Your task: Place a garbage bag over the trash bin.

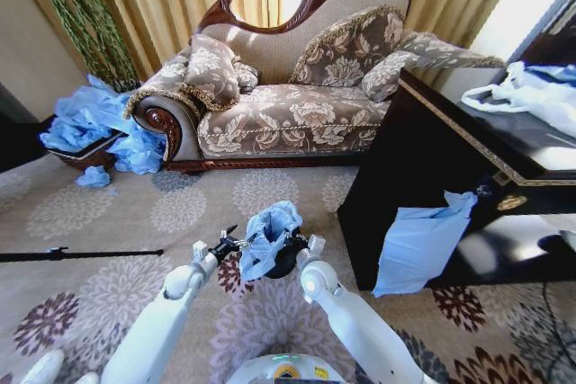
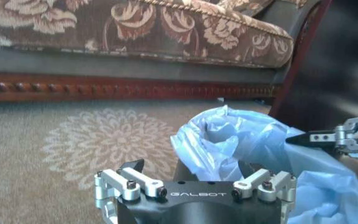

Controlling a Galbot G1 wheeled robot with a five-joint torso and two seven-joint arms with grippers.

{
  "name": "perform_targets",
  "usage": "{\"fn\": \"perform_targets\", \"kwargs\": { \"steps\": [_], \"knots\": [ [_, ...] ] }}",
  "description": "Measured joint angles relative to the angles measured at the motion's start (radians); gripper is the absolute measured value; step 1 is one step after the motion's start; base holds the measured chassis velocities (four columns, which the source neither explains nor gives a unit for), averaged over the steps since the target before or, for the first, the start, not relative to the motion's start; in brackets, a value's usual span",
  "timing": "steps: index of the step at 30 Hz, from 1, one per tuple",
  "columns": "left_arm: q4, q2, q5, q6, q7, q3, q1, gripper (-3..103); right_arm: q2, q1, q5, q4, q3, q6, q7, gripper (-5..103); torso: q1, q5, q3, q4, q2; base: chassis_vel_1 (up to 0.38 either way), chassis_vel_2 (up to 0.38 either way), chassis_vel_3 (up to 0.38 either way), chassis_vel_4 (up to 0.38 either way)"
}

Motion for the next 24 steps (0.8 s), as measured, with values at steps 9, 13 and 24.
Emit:
{"fn": "perform_targets", "kwargs": {
  "steps": [9,13,24],
  "knots": [
    [0.047,-0.015,-0.003,0.012,-0.005,0.016,-0.041,100,0.003,0.003,-0.006,-0.005,-0.006,0.001,-0.007,0,0.000,0.0001,0.000,0.0000,0.000,0.000,0.000,0.000,0.000],
    [0.061,-0.022,-0.002,0.012,-0.007,0.021,-0.053,94,0.003,0.003,-0.007,-0.005,-0.008,0.001,-0.007,0,0.000,0.0001,0.000,0.0000,0.000,0.000,0.000,0.000,0.000],
    [0.061,-0.026,0.011,-0.001,0.007,0.025,-0.038,58,-0.001,-0.009,-0.026,-0.005,-0.010,0.002,-0.015,0,0.000,0.0001,0.000,0.0000,0.000,0.000,0.000,0.000,0.000]
  ]
}}
